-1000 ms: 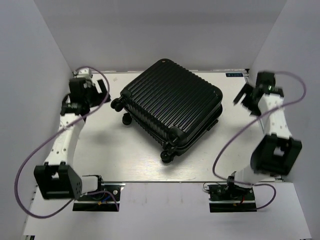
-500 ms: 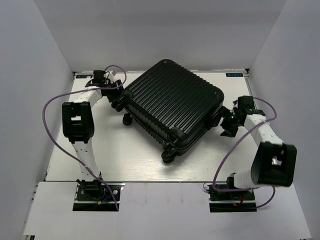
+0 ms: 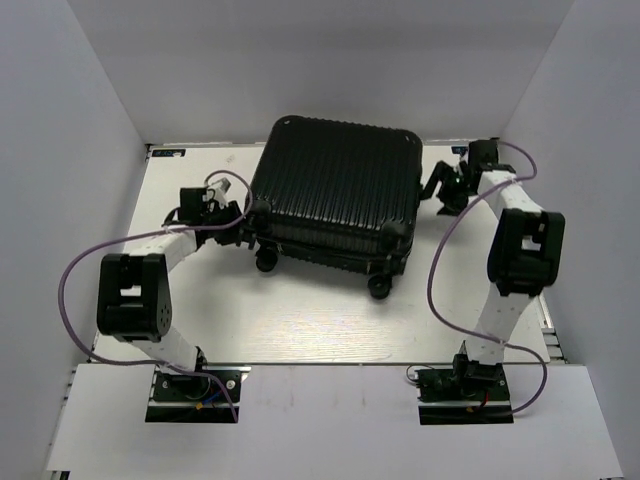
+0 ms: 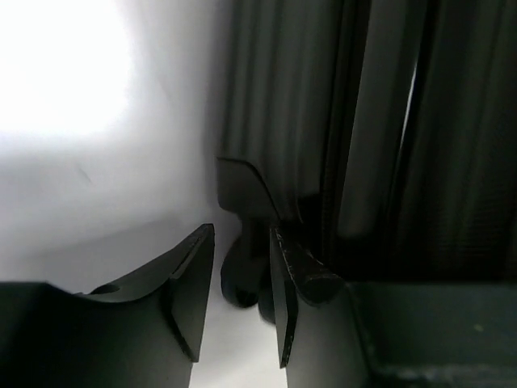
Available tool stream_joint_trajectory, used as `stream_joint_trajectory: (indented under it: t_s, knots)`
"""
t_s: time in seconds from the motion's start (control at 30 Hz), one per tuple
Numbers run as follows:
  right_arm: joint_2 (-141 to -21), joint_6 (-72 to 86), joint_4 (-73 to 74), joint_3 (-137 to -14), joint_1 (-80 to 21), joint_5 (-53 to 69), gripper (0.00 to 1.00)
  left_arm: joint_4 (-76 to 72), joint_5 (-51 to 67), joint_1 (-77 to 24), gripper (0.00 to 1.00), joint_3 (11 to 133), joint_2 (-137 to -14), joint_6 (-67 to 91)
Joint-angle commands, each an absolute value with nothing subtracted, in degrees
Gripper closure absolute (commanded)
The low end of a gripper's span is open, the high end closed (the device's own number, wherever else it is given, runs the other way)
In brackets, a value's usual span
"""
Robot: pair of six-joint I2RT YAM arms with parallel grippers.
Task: Pack the luggage
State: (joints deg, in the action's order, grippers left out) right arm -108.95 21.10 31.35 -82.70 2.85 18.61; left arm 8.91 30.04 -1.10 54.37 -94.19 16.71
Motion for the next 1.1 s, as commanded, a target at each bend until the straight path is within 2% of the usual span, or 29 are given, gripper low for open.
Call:
stream_joint_trajectory:
  t_s: [0.0,0.1,0.2,0.27,0.3,0.33,0.4,0.53,0.63,0.7,0.73,0.8,0.87,0.97,1.0,1.07]
  knots:
    - [-115.6,21.9,21.8,-92.4,-2.4,30.3,0.21,6.9,38.9,-5.5,0.55,48.9,-85.8,20.3]
    - [-122.0,21.4,22.8,-100.7,-3.8,30.8,0.21,10.7,34.9,-5.5,0.55,46.1,-80.8,19.8]
    - [-125.3,21.8,24.3,-108.4,-4.0,28.7,0.21,14.7,27.6,-5.4,0.45,46.9,-77.1,19.4]
    - [-123.8,22.8,22.8,-108.2,-3.3,24.4,0.21,17.4,22.0,-4.8,0.29,48.6,-74.7,18.5]
    - [-122.9,22.6,24.0,-108.2,-3.3,22.8,0.19,19.9,20.5,-3.4,0.11,49.1,-73.1,18.1]
    - [-122.3,21.9,24.9,-108.2,-3.2,20.8,0.17,22.5,17.6,-2.8,0.00,51.3,-72.5,17.7]
    - [-118.4,21.3,26.4,-107.8,-2.6,12.3,0.11,24.9,17.1,-1.5,0.00,52.3,-68.5,16.1]
    - [-111.3,21.5,28.7,-104.8,-0.7,1.5,0.09,23.6,17.5,-2.4,0.00,49.2,-60.3,14.7]
    - [-99.5,18.1,28.2,-94.8,1.3,0.3,0.09,23.5,24.5,-3.7,0.00,47.0,-54.6,15.5]
    - [-95.9,15.2,29.3,-87.2,1.7,2.2,0.09,28.4,23.1,-6.0,0.02,48.6,-53.0,15.0]
    - [-90.4,14.5,29.8,-85.2,1.7,3.1,0.09,30.7,17.3,-8.8,0.02,48.9,-52.4,14.2]
    - [-86.7,13.8,31.9,-81.1,1.2,5.6,0.09,32.0,13.3,-14.3,0.02,49.1,-52.1,13.8]
    - [-79.6,14.1,35.9,-73.4,1.0,12.4,0.13,31.4,5.7,-23.1,0.02,49.5,-52.1,12.8]
    - [-68.7,12.8,37.5,-63.5,-1.7,12.4,0.15,31.7,-4.8,-33.4,0.01,51.4,-54.6,11.4]
    - [-66.5,11.4,38.1,-62.6,-1.9,12.3,0.15,32.4,-13.3,-35.4,0.01,52.6,-56.7,11.3]
    - [-59.2,9.7,41.5,-61.6,-3.6,11.1,0.15,33.7,-21.8,-41.1,0.01,54.4,-60.9,11.3]
